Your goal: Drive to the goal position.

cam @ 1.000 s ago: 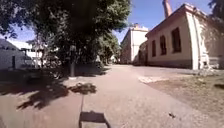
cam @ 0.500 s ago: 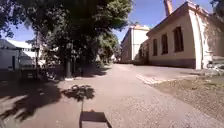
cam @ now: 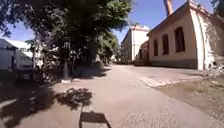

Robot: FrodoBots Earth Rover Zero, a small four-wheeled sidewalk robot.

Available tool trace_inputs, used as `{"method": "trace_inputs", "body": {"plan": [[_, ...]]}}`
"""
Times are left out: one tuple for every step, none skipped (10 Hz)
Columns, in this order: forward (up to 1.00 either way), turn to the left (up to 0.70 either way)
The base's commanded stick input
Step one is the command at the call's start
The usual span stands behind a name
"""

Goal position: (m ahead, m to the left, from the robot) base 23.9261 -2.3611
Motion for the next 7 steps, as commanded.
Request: {"method": "trace_inputs", "body": {"plan": [[0.7, 0.0], [0.7, 0.0], [0.7, 0.0], [0.7, 0.0], [0.7, 0.0], [0.7, 0.0], [0.7, 0.0]]}}
